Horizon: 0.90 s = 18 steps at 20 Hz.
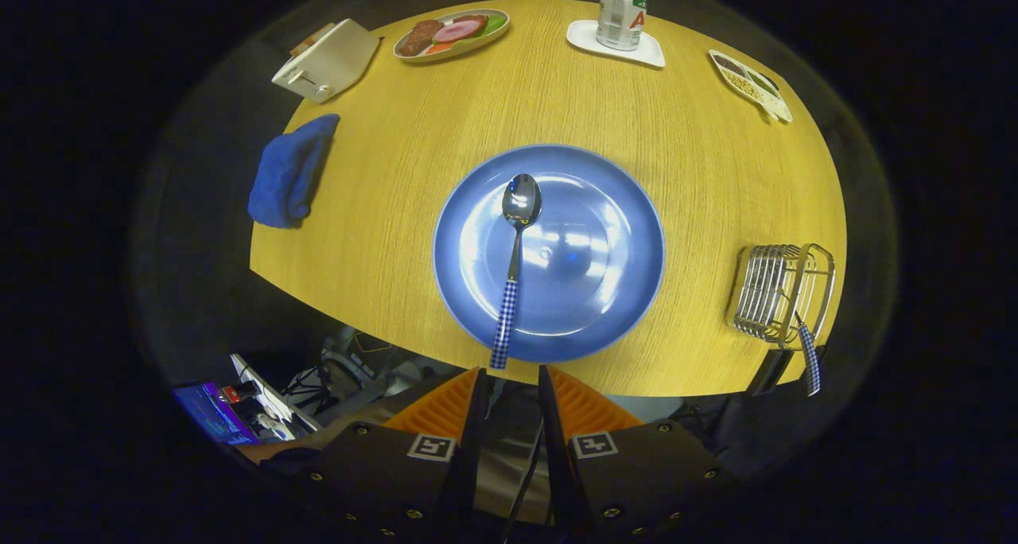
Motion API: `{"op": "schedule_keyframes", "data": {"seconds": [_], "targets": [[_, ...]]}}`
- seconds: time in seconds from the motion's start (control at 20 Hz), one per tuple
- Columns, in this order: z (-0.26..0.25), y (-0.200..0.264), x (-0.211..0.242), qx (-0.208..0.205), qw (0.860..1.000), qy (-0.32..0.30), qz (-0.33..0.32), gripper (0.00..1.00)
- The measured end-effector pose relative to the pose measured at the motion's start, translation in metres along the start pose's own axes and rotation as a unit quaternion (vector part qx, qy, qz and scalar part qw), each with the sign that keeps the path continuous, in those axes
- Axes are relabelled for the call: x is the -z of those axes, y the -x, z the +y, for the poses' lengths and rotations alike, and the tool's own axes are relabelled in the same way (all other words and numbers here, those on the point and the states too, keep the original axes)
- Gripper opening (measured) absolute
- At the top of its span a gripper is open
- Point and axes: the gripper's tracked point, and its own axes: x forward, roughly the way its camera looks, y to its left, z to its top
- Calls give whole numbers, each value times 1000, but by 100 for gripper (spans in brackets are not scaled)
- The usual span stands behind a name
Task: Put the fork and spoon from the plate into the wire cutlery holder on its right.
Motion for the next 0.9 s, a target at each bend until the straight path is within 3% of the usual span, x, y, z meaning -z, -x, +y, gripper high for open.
{"op": "schedule_keyframes", "data": {"seconds": [0.9], "targets": [[6,-62,-18,19,1000,-9,4,39]]}}
